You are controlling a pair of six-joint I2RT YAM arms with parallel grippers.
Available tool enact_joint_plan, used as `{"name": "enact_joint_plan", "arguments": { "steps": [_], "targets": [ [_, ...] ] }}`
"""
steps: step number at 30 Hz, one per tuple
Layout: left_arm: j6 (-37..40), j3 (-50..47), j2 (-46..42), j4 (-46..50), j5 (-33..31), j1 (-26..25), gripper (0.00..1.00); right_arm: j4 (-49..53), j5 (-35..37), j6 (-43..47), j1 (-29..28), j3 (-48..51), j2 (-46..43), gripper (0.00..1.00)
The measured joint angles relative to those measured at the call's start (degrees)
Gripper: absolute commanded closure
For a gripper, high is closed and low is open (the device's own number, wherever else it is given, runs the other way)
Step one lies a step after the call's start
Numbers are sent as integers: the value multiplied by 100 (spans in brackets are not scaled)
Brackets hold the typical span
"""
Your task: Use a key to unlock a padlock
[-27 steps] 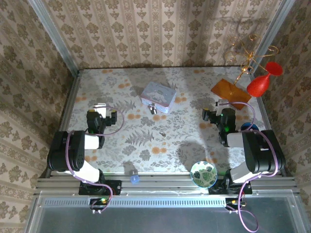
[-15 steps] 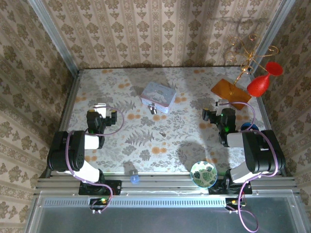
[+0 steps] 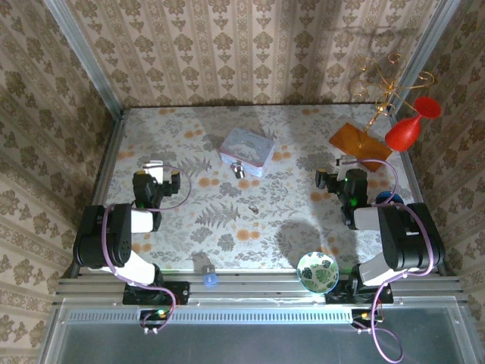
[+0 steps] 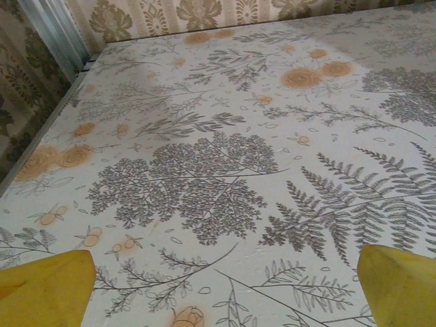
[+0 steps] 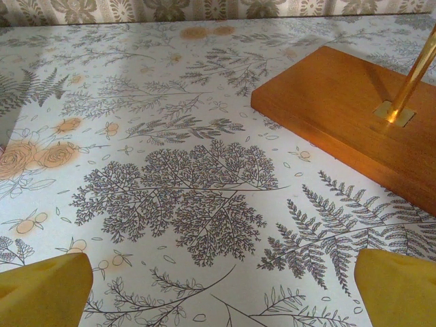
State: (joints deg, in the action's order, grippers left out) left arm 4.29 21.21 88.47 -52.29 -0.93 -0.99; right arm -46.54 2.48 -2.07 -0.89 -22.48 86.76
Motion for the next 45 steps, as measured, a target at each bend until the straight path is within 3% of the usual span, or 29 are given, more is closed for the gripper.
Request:
{"name": "enact_joint_plan", "arguments": {
  "steps": [10,16,23,29,38,45],
  "targets": [
    [0,0,-17,37,140,28,0,52,0,2,0,-26,0,0],
    [2,0,-612,385,-55,-55,0,496,26,-2,0,-262,-181,0],
    [37,254,-1298,1069,-765,-511,0,1963,409,-118,-157,-859,-990,0],
    [-503,826,-1663,1893,-807,-546,0,3147,844,-549,-494,-1296,-1497,0],
    [-1880,2240,-684,2894,-144,-765,0,4612,1102,-1845,-1182,-1794,-1633,0],
    [-2277,3038,448,3432,402,-1261,0,5010,1010,-2524,-1932,-2411,-960,0]
  ]
}}
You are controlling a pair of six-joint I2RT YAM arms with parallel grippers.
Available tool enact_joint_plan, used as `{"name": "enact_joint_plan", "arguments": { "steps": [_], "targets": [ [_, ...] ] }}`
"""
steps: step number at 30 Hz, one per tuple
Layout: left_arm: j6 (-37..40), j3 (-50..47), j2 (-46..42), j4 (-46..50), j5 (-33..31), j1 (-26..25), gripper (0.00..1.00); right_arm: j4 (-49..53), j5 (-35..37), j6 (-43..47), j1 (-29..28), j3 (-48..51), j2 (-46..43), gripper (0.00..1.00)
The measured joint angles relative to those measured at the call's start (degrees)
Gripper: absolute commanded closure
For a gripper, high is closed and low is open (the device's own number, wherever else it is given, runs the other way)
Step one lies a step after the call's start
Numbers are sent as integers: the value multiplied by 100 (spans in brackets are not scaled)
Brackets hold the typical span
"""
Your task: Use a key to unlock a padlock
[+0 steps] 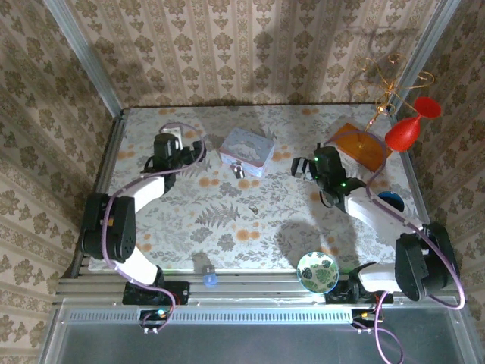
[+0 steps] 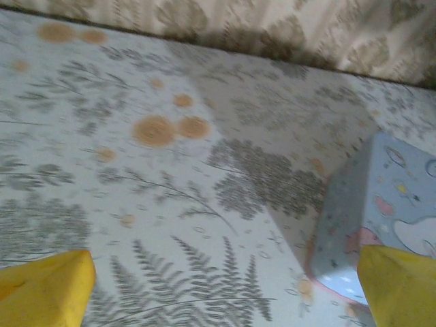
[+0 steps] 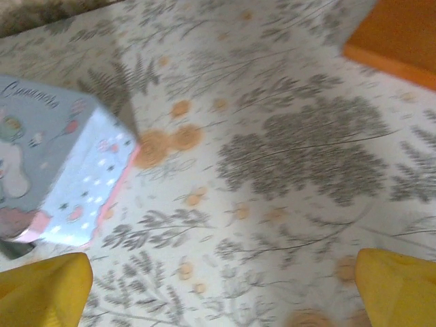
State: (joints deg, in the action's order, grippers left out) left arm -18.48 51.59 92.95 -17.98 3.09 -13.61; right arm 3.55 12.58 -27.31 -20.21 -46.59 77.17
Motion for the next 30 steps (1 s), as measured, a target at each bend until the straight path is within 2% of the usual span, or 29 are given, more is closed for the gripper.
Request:
{"name": "enact_joint_plan", "arguments": {
  "steps": [4,7,11,21,26,30],
  "targets": [
    [-168,483,525,96,313,-247,1,81,-221,-273,-258,-455,658,0],
    [-260,929,931,208,402,-461,13,98,-358,-444,-374,-809,1176,0],
    [-313,1572,1499,350,553,-715,22,87,-566,-638,-417,-1320,1781,2],
    [-516,1825,1880,575,824,-767,41,-61,-1158,-920,-417,-2767,3200,23],
    [-619,1825,1895,557,894,-846,47,-22,-1399,-953,-417,-3158,3755,43],
    [-649,1779,1937,470,826,-911,52,74,-1488,-868,-424,-3578,4004,46]
  ]
}}
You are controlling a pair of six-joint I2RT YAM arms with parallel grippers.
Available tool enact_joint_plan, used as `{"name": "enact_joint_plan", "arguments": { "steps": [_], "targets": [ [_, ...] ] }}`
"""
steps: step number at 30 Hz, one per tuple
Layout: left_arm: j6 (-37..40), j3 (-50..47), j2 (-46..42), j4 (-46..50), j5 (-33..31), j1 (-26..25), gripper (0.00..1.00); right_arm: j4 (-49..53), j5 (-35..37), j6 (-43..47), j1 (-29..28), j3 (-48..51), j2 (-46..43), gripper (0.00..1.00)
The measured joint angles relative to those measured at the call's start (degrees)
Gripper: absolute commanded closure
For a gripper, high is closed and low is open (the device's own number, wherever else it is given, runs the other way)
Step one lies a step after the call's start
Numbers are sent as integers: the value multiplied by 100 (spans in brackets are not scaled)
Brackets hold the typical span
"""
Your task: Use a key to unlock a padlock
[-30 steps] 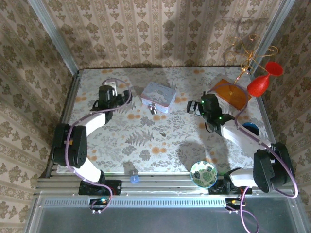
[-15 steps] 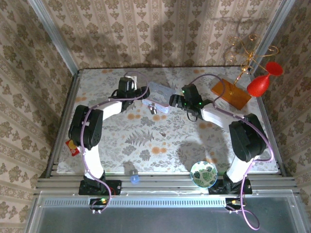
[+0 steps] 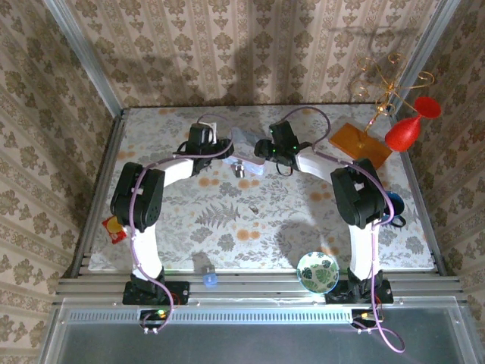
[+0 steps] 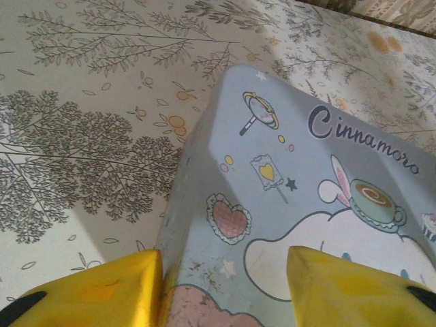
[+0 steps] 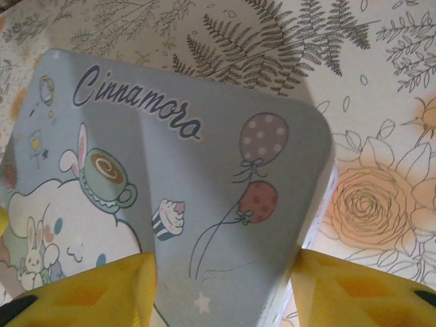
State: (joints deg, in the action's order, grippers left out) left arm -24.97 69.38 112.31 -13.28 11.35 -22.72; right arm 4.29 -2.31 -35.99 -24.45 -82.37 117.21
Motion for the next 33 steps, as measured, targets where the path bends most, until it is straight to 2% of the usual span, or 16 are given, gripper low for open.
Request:
{"name": "enact_joint_plan", "arguments": {
  "steps": [6,15,24,33],
  "targets": [
    [-98,-356,-83,-409,-103,-9,57,72,-33,151,0,-101,66,46],
    [-251,-1309,-940,-367,-470,-155,59,94,-310,282,-103,-101,66,45],
    [-511,-2551,-2221,-111,-1276,-656,57,131,-422,302,-367,-96,59,45],
    [-968,-3679,-3779,507,-1840,-848,58,4,-509,120,-968,356,-225,44]
  ]
}}
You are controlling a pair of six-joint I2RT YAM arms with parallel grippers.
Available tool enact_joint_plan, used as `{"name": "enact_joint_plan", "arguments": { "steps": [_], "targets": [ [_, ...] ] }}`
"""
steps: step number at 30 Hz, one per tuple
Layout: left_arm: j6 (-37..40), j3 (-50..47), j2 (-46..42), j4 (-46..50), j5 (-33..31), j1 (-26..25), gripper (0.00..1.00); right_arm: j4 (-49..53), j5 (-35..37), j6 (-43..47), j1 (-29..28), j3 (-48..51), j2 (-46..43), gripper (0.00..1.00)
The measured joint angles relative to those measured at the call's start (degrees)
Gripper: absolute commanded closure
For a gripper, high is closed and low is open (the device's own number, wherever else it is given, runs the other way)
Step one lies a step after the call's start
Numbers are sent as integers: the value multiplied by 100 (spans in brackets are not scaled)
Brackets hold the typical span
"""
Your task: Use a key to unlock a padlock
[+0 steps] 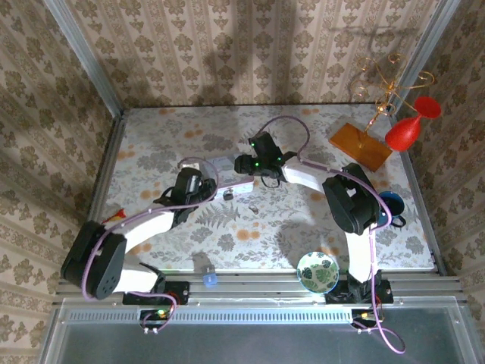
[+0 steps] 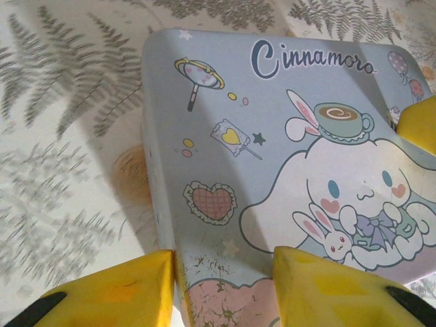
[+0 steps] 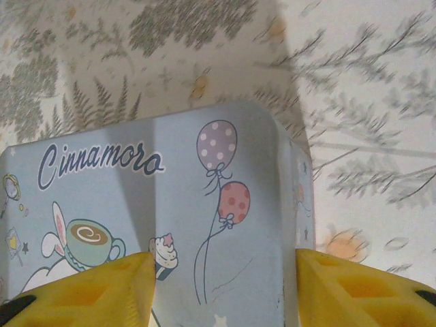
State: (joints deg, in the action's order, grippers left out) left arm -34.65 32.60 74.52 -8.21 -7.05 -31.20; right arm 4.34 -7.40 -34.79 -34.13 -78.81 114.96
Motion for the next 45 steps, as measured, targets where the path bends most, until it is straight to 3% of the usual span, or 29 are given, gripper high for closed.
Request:
{"name": "enact_joint_plan", "arguments": {
  "steps": [6,13,18,23,29,37,45],
  "targets": [
    [-297,-481,-1110,560,-376,-216,53,-35,39,-199,-365,450,-343,42],
    [-431,-546,-1604,721,-514,-258,31,422,216,-157,-553,507,-509,20],
    [-457,-529,-1805,992,-664,-258,13,905,540,9,-525,780,-1016,21],
    [-358,-315,-2033,1499,-872,-254,0,1222,850,52,-485,1449,-1915,32],
    [-140,98,-2103,1941,-1130,-188,0,1818,1296,9,-684,1683,-2070,41],
    [-85,120,-2103,2083,-1167,17,0,2321,1801,9,-1475,1320,-1279,46],
    [-90,114,-2129,2138,-1161,131,0,2352,1956,4,-1556,1185,-981,49]
  ]
}}
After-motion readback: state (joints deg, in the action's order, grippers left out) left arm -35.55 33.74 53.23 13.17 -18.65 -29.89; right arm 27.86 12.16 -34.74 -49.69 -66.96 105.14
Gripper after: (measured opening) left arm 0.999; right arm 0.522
